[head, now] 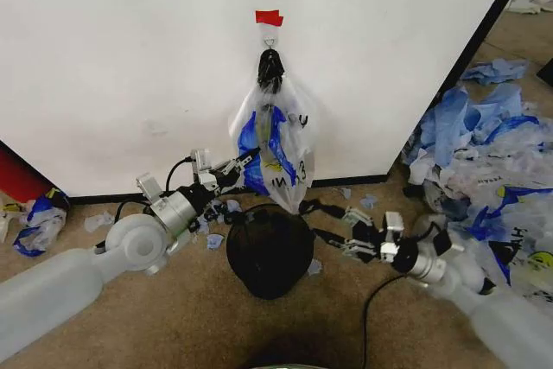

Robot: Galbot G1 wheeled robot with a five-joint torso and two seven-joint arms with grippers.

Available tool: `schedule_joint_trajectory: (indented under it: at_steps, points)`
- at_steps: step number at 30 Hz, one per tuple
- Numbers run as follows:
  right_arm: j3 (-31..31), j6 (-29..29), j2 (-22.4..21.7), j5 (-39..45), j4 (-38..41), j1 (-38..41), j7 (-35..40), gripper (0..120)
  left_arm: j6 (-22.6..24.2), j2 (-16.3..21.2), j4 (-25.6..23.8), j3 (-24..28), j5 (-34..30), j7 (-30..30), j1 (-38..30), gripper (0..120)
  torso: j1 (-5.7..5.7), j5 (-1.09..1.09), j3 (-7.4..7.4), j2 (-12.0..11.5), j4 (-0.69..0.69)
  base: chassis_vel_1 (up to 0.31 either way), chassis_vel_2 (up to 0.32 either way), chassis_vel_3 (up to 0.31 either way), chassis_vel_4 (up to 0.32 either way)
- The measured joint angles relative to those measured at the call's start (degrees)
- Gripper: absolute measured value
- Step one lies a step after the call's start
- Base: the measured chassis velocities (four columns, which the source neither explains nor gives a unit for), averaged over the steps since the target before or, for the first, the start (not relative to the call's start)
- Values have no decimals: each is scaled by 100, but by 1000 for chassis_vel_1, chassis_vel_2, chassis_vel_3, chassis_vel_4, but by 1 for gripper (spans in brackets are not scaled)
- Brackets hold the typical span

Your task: Pick up the garbage bag from the wall and place it over the trash bin.

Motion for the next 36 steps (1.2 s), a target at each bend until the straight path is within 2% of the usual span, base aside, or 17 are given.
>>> schedule_joint_trajectory:
  at_steps: [5, 8, 11, 12, 15, 16, 17, 19, 23, 25, 27, 29, 31, 36]
  points:
    - [-32, -368, -454, 335, 102, -99, -71, 97, -22, 49, -9, -105, 12, -10, 69, 0, 0, 1, 0, 0, -1, 0, 0, 0, 0]
    - [-117, -643, -667, 718, 312, -134, 101, 100, -31, 55, -9, -148, 22, -10, 114, 0, 0, -3, 0, 0, 0, 0, 0, 0, 0]
    - [-328, -623, -829, 1188, 587, -121, 908, 100, -39, 22, 0, -167, 31, -9, 126, 0, 0, -3, 0, 0, -1, 0, 0, 0, 0]
    - [-386, -527, -800, 1271, 658, -41, 1363, 100, -40, -4, 7, -167, 36, -8, 117, 0, 0, -1, 0, 0, -1, 0, 0, 0, 0]
    - [-413, -441, -715, 1282, 682, 69, 1702, 100, -40, -27, 12, -167, 40, -8, 104, 0, 0, -2, 0, 0, -2, 0, 0, 0, 0]
    - [-459, -342, -612, 1281, 711, 212, 2075, 100, -41, -47, 13, -156, 42, -12, 85, 0, 0, -1, 0, 0, -2, 0, 0, 0, 0]
    - [-582, -191, -424, 1227, 793, 525, 2821, 100, -51, -74, 14, -90, 42, -41, 38, 0, 0, 3, 0, 0, 0, 0, 0, 0, 0]
    - [-802, -109, -244, 1211, 963, 978, 3753, 100, -61, -147, 44, 122, 42, -76, -121, 0, 0, -1, 0, 0, 4, 0, 0, 0, 0]
    - [-1038, -136, -169, 1365, 1120, 1351, 4203, 100, -72, -204, 77, 237, 40, -99, -228, 0, 0, -6, 0, 0, -1, 0, 0, 0, 0]
    - [-1510, -383, -84, 1643, 1190, 2052, 4437, 100, -91, -236, 119, 300, 39, -133, -294, 0, 0, 1, 0, 0, -1, 0, 0, 0, 0]
    - [-1908, -677, -48, 1631, 1034, 2601, 4563, 100, -95, -204, 126, 304, 39, -136, -309, 0, 0, -5, 0, 0, 1, 0, 0, 0, 0]
    - [-2078, -837, -40, 1669, 945, 2819, 4593, 100, -95, -173, 125, 303, 39, -133, -309, 0, 1, -1, 1, 0, 2, 0, 0, 0, 0]
    - [-2421, -1084, -18, 1716, 735, 3218, 4643, 100, -85, -118, 124, 268, 48, -115, -290, 0, 0, -2, 0, 0, -1, 0, 0, 0, 0]
    - [-2866, -1317, 136, 1411, 170, 3685, 4530, 100, -94, -63, 123, 127, 128, -103, -157, 0, 0, -1, 0, 0, -1, 0, 0, 0, 0]
